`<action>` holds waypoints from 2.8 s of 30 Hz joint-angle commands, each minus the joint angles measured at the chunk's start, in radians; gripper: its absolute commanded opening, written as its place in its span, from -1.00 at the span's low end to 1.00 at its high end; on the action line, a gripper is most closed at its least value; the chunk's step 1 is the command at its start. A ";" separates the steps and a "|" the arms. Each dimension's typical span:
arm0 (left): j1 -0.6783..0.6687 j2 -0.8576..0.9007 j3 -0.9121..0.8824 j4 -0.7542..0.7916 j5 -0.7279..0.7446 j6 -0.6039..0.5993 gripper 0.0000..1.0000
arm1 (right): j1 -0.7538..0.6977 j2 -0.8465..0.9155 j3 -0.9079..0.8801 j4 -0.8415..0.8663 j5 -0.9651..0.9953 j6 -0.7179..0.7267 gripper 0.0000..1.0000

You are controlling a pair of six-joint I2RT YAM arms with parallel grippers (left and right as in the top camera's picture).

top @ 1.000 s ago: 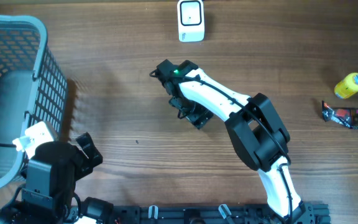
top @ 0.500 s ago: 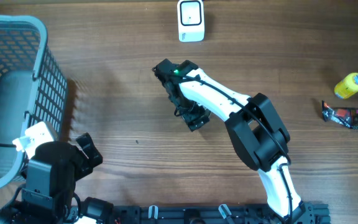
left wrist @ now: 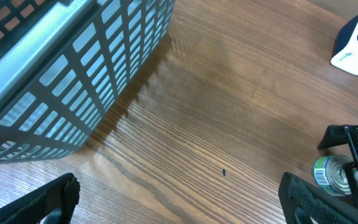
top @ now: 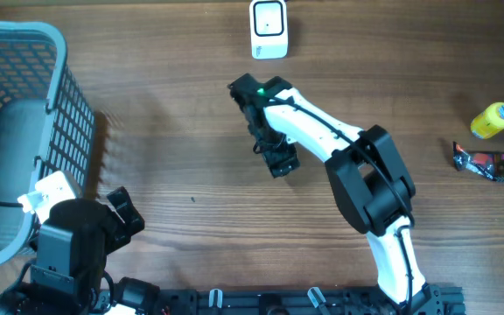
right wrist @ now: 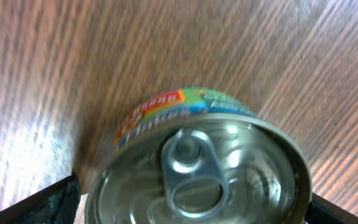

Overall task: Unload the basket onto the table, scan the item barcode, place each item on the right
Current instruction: 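Lift the tin can and carry it toward the scanner, then hold the tin can's barcode side in front of the scanner window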

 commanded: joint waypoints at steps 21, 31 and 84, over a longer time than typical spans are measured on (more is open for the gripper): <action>-0.003 0.002 0.003 -0.001 0.005 0.019 1.00 | -0.029 -0.008 -0.185 0.290 0.150 -0.980 0.33; -0.003 0.002 0.003 -0.003 0.006 0.019 1.00 | -0.068 -0.008 -0.185 0.290 0.127 -1.134 1.00; -0.003 0.002 -0.009 -0.004 0.005 0.019 1.00 | -0.068 -0.008 -0.164 1.291 0.245 -1.784 0.33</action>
